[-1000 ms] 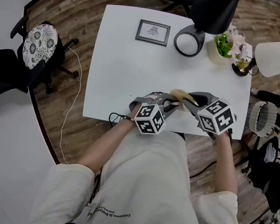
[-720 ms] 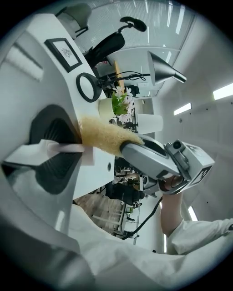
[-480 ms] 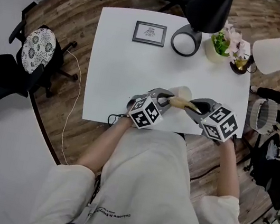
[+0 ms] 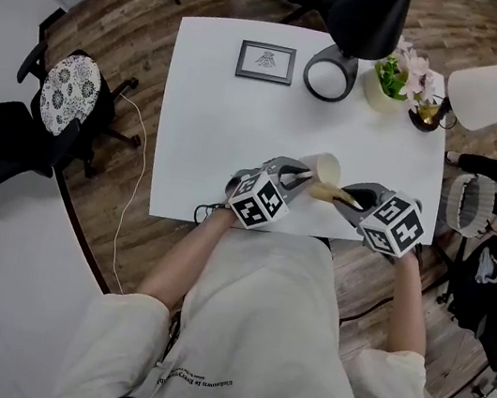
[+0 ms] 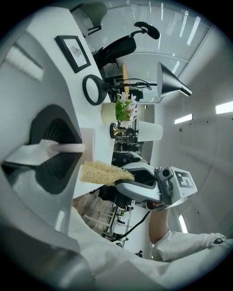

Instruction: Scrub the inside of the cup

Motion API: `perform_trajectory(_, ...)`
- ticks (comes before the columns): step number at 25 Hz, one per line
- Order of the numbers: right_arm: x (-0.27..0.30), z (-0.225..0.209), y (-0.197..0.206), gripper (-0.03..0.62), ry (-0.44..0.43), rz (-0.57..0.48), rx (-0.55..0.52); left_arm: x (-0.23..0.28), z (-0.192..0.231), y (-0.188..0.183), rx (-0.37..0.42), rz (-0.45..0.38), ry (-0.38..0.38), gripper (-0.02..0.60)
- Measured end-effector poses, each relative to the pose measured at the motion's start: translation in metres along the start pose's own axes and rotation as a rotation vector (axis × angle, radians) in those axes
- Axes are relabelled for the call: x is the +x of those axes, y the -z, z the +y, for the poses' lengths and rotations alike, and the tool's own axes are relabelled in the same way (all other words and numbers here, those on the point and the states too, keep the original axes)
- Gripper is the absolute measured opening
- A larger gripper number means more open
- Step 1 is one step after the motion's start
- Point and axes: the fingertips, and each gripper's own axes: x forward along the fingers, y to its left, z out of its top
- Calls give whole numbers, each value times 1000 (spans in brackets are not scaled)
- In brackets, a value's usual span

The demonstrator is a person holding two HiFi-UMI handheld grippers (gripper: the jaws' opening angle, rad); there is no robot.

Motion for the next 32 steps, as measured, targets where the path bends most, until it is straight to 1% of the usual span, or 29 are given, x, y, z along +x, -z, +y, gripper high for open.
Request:
perform_trajectory(5, 7, -2, 4, 106, 20, 2, 16, -2, 2, -1, 10, 7, -18, 48)
perform_trajectory(9, 12, 5, -3, 106, 38, 11, -19, -5, 5, 0, 11, 13, -30, 48)
perform_trajectory(11, 13, 14, -6, 106, 20, 21, -46, -5, 6, 1, 8, 11, -32, 48)
perform_trajectory(14, 20, 36, -7, 106, -52, 47, -83, -6, 8, 1, -16, -1, -35, 48)
perform_trajectory(15, 24, 39, -6, 107, -53, 59, -95, -7, 8, 1, -21, -6, -34, 48)
perform_trajectory(17, 34, 36, -4, 107, -16, 65, -101, -8, 5, -3, -20, -15, -25, 48)
perform_trajectory(21, 49, 24, -6, 107, 60, 24, -36, -9, -4, -11, -2, -28, -14, 48)
perform_trajectory(22, 50, 23, -5, 107, 64, 10, -1, -10, -5, -11, 4, -27, -16, 48)
perform_trajectory(25, 48, 18, 6, 107, 40, -54, 153, -12, -9, -10, 4, -37, -18, 48)
perform_trajectory(27, 45, 11, 14, 107, 36, -82, 217, -13, -8, -12, -6, -50, -21, 48)
perform_trajectory(29, 43, 5, 20, 107, 43, -92, 246, -13, -8, -15, -5, -59, -19, 49)
perform_trajectory(32, 42, 0, 25, 109, 61, -81, 253, -14, -11, -21, 19, -65, -9, 52)
